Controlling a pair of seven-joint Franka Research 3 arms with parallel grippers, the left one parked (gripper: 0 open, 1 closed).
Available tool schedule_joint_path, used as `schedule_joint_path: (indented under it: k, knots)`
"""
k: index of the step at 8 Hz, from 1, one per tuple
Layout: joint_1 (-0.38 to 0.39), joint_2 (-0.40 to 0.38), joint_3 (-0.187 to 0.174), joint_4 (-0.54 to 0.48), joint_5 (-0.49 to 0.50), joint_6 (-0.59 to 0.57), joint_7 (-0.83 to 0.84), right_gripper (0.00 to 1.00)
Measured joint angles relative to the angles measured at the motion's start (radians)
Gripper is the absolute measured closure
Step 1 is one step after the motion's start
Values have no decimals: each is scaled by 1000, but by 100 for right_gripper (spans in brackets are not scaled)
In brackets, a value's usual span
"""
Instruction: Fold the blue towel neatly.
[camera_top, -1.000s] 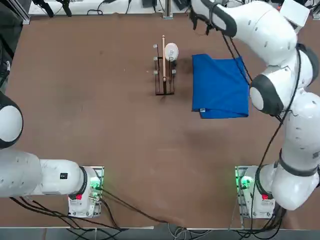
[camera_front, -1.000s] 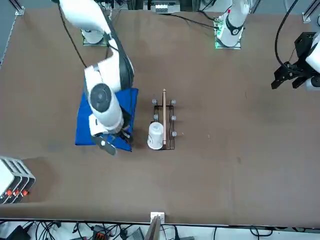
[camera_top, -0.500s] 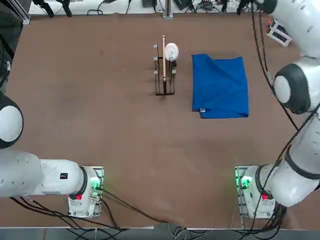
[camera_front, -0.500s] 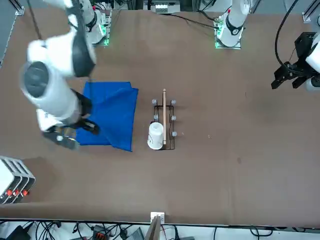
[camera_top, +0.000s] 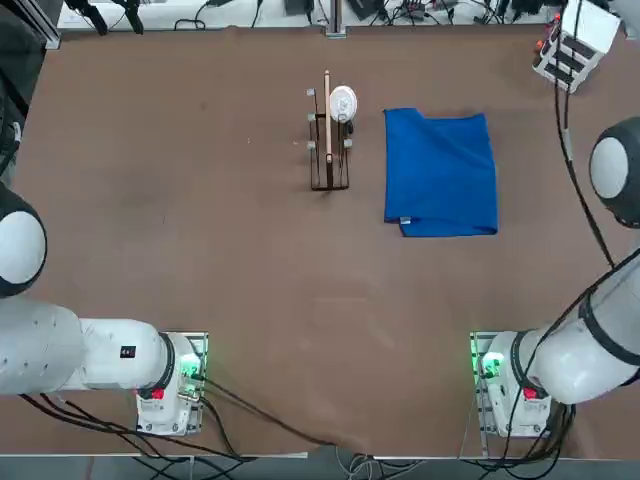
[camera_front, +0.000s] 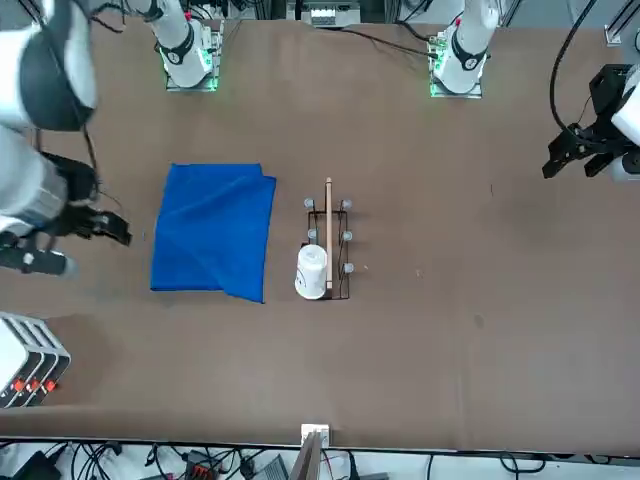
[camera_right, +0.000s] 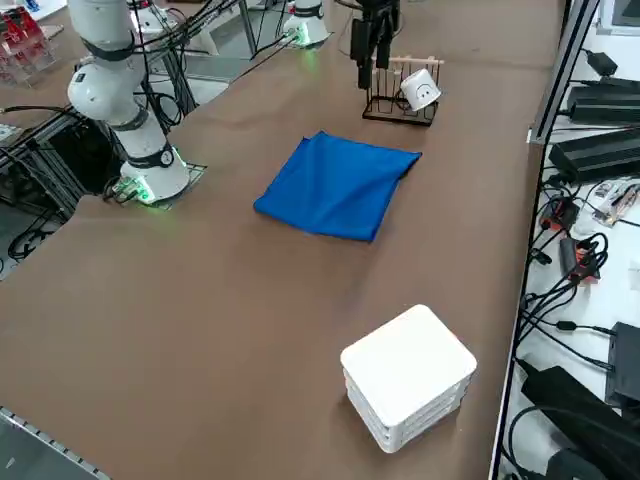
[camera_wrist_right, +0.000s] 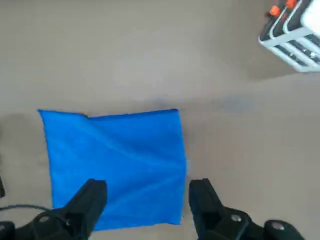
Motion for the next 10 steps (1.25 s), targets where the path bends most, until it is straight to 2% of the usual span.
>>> schedule_joint_path:
  k: [1,3,4,5,7,8,10]
  knots:
    - [-50,-22,29,-5,0,-2,-11,0]
    - [-171,-82,148,-14,0,-10,-14,0]
    - [-203,-135,194,-49,-11,-18,-15,0]
    - [-215,-207,214,-121,-25,-19,-16,0]
    - [-218,-361,222,-303,-47,4,-22,0]
    - [-220,-409,222,-361,-55,10,-22,0]
    - [-225,-434,223,-398,-57,10,-22,0]
